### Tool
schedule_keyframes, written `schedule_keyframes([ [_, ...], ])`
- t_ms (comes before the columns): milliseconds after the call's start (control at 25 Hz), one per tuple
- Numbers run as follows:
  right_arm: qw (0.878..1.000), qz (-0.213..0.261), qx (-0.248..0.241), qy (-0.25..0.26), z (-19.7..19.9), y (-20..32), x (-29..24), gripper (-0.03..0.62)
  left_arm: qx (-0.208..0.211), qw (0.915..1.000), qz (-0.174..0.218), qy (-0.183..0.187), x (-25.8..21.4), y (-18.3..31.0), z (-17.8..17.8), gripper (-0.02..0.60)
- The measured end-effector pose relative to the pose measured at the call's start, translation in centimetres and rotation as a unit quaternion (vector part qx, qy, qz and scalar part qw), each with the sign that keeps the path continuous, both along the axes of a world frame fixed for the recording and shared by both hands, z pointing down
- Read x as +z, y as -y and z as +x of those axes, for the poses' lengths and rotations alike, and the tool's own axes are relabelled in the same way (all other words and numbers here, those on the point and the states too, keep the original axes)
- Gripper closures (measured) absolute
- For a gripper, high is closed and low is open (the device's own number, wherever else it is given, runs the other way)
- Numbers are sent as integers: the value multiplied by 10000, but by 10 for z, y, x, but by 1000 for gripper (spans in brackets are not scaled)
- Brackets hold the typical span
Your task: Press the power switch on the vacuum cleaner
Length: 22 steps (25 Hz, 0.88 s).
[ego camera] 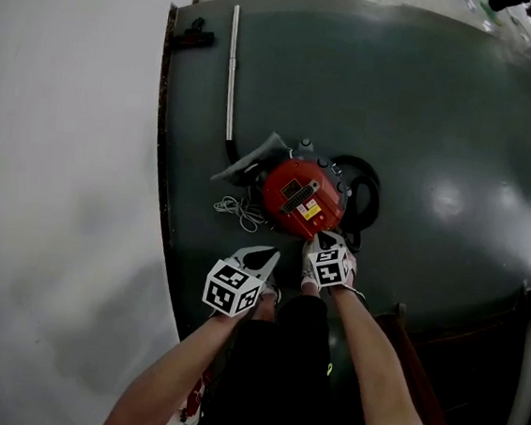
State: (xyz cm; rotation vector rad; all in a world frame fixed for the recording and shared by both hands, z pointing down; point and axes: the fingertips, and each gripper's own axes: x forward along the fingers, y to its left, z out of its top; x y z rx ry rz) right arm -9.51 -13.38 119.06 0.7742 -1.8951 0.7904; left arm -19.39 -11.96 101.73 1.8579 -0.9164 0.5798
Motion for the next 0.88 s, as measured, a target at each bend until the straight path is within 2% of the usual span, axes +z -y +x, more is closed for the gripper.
schedule_keyframes([
  [160,9988,-274,132,-382,1,-2,36,584,83,9997,-199,-137,18,-6,-1,580],
  [440,9957,-451,-74,-810,-6,4,69,585,7,9989,-431,-184,49,-8,-10,580],
  [720,9937,-371,-153,-1044,-10,1,81,583,-4,9986,-476,-243,57,-7,-13,580],
  [880,9859,-372,-446,-1569,-8,-2,91,583,91,9985,-497,-208,57,-13,-12,580],
])
